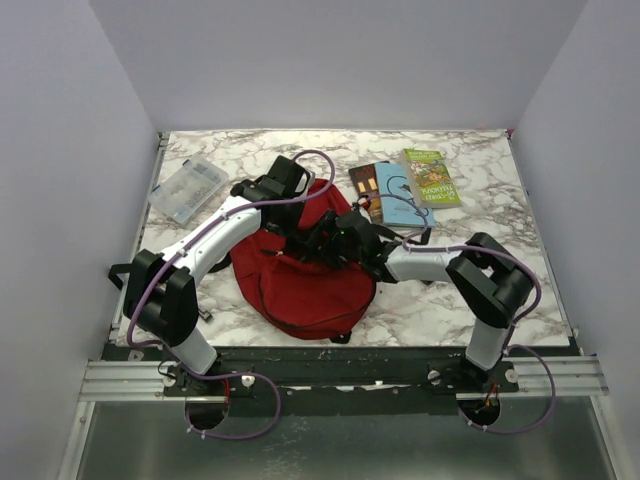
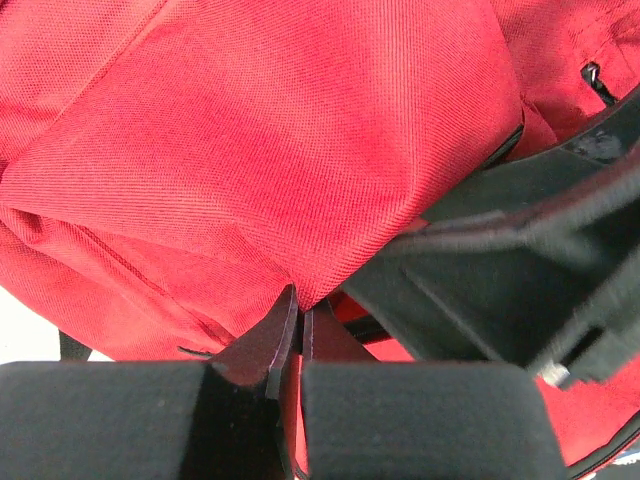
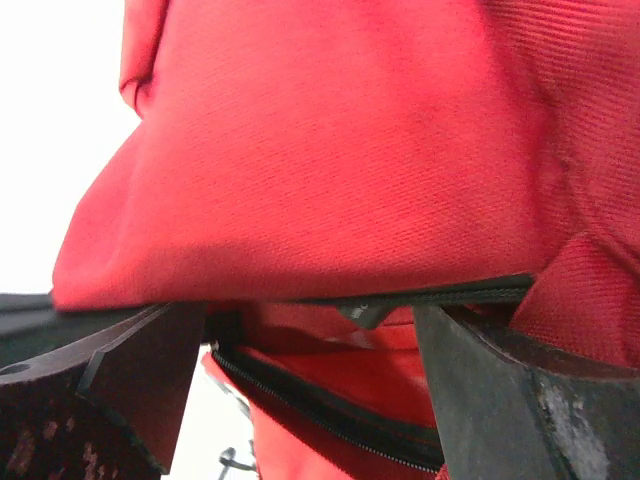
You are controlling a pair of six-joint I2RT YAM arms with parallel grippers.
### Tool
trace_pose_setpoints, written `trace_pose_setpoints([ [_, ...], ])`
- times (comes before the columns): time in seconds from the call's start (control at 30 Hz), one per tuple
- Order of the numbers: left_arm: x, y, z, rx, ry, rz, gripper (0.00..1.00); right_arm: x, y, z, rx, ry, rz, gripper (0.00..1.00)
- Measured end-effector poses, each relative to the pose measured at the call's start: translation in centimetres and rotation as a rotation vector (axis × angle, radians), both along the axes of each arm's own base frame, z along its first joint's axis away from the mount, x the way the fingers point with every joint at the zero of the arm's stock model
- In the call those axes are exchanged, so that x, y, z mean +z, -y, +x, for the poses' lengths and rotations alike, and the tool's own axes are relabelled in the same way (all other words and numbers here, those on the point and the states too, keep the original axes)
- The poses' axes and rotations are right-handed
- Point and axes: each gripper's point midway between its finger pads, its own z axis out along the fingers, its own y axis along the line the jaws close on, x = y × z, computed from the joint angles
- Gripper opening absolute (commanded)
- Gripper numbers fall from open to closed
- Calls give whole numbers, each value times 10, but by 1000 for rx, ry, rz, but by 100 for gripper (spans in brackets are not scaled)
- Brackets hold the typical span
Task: Pack the student bag
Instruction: Place the stationery in the student bag, then adjust the stationery at the center of the board.
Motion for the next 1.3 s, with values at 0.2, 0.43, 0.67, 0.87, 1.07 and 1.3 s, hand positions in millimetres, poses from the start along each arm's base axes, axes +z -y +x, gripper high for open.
trace_pose_setpoints([
  [0.2,-1,-1,-1,0,-6,5,0,36,16,-18,208,189,-183,87],
  [0.43,-2,-2,-3,1,-12,9,0,93,79,-36,240,395,-417,90],
  [0.67,-2,-2,-3,0,-14,9,0,56,212,-4,2,228,-745,88],
  [0.87,-2,-2,-3,0,-14,9,0,9,295,-12,-111,-23,-855,100],
  [1.07,-2,-2,-3,0,-14,9,0,-13,308,-17,-68,-106,-906,100],
  [1.3,-2,-1,-3,-3,-17,4,0,-28,314,-12,-24,-165,-863,96],
])
